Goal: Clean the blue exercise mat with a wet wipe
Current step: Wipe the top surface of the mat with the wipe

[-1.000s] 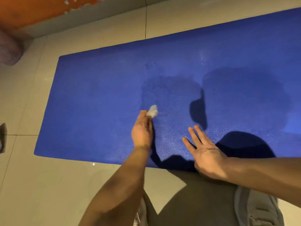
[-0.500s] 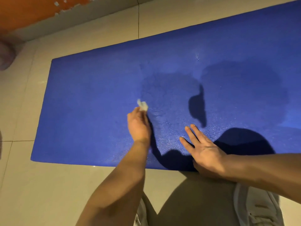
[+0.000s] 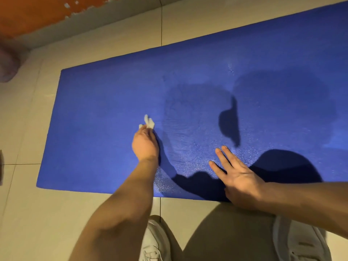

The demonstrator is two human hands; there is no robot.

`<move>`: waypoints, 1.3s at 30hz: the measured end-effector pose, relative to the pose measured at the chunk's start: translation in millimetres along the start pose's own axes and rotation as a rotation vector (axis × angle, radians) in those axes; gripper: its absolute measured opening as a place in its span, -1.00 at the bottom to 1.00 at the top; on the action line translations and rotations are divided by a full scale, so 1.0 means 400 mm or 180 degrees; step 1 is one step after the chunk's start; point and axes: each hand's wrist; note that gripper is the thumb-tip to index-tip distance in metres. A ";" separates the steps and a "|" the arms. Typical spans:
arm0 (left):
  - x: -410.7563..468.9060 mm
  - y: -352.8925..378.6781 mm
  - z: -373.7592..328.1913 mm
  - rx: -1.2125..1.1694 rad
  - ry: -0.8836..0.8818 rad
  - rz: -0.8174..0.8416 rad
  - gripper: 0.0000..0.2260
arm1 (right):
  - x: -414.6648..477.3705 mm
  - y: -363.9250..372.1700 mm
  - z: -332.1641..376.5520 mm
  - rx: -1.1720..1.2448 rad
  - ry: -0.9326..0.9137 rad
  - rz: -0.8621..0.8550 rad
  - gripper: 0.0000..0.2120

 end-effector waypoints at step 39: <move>0.103 -0.001 -0.016 -0.0039 -0.0460 0.0212 -0.78 | 0.217 -0.182 -0.233 -0.0779 0.1289 -0.1153 -0.26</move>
Point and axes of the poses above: each hand's wrist, its own x-axis towards the middle knuckle, its own y-axis out of the palm, z = x × y, and after that the axes turned 10 degrees about -y, right-handed
